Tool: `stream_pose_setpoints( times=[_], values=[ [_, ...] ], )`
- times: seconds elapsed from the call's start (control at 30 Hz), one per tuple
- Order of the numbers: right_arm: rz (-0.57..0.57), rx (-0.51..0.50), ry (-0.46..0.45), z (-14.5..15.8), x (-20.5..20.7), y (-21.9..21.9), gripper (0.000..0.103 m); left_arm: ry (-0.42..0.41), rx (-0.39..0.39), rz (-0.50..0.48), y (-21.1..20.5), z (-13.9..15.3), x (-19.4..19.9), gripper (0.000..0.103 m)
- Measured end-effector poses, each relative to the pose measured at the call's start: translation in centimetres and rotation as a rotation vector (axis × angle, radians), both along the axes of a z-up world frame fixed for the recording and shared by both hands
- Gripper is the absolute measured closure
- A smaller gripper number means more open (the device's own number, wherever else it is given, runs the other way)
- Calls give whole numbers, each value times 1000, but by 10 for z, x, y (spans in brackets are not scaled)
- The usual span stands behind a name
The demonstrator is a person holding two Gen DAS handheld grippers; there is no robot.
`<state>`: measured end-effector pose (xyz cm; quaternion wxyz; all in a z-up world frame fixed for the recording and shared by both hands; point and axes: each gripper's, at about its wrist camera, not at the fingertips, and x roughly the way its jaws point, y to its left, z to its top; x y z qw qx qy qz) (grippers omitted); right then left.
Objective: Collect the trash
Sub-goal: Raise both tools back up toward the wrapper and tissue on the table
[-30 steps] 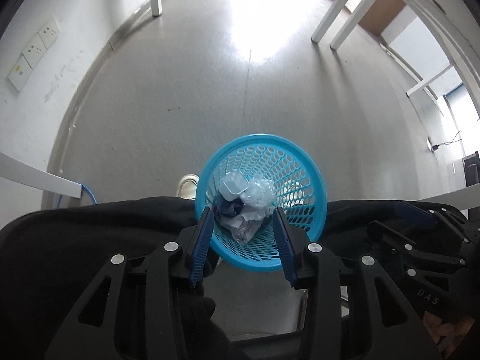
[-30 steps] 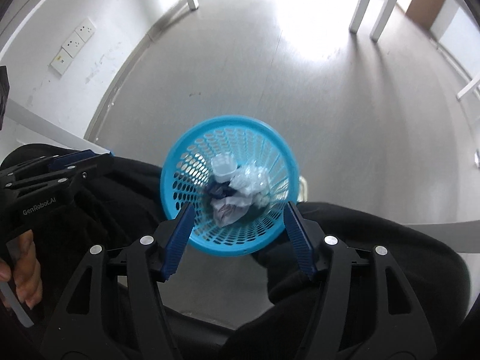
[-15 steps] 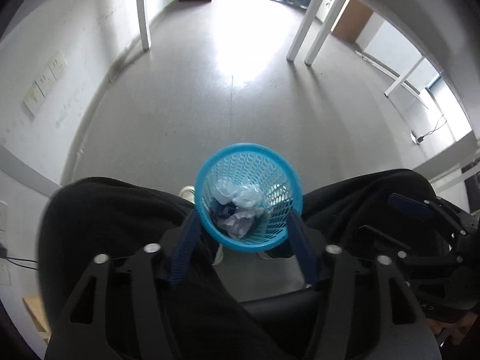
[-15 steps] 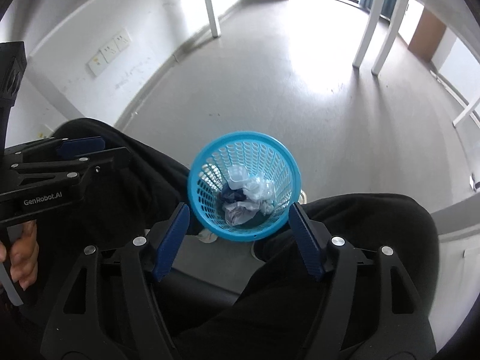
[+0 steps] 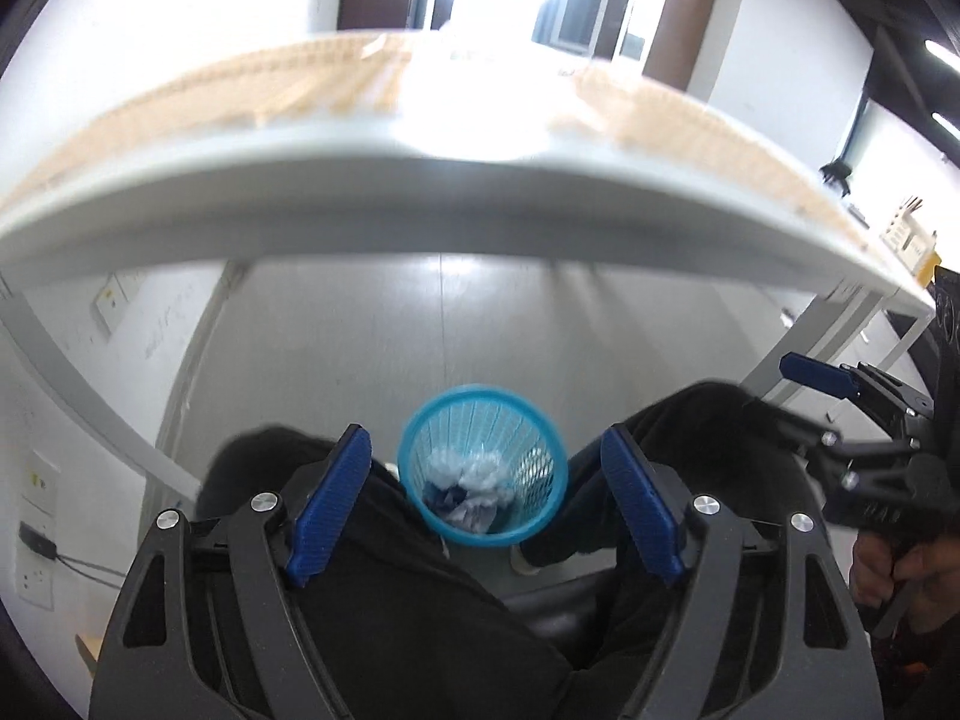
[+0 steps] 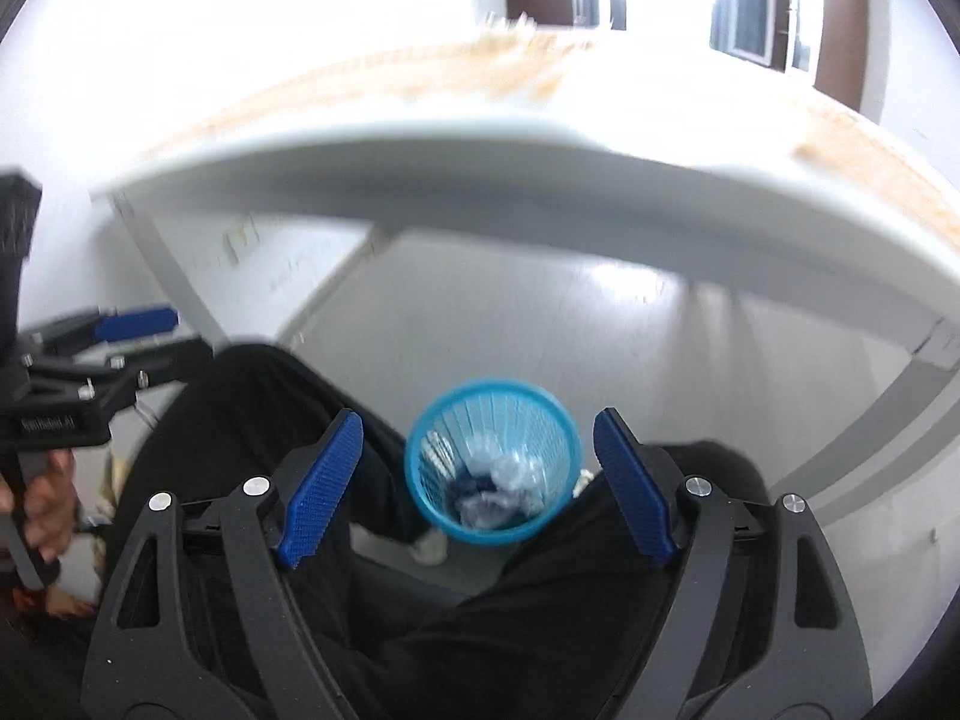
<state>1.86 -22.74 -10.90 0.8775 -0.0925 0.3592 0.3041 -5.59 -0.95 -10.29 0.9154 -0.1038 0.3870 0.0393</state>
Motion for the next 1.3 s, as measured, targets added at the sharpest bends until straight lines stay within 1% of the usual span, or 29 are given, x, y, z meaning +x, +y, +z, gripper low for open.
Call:
stream_pose_setpoints(
  times=[0.07,0.13,0.2,0.3,0.37,0.47,0.77,0.9,1.0,1.13,1.3],
  values=[
    [-20,47,-40,20,0,-6,21,-38,8,-4,1,15,-1,21],
    [-44,89,-79,37,3,-11,19,-80,19,-12,1,31,2,18],
    [-62,120,-103,55,10,-14,18,-125,29,-17,3,47,7,11],
    [-73,158,-143,79,20,-13,14,-180,26,-18,7,67,16,9],
    [-72,177,-178,93,30,-12,11,-197,24,-13,11,77,22,8],
    [-83,183,-194,107,49,-10,9,-215,17,-16,14,86,41,6],
    [-101,159,-214,137,116,10,9,-233,23,-16,26,114,96,6],
    [-114,155,-211,144,148,25,9,-239,37,-18,34,123,124,6],
    [-117,148,-197,146,175,35,9,-228,36,-17,41,123,147,6],
    [-118,111,-171,143,207,51,9,-208,23,-13,48,120,174,6],
    [-119,98,-124,138,245,64,11,-187,38,-20,55,122,204,6]
  ],
)
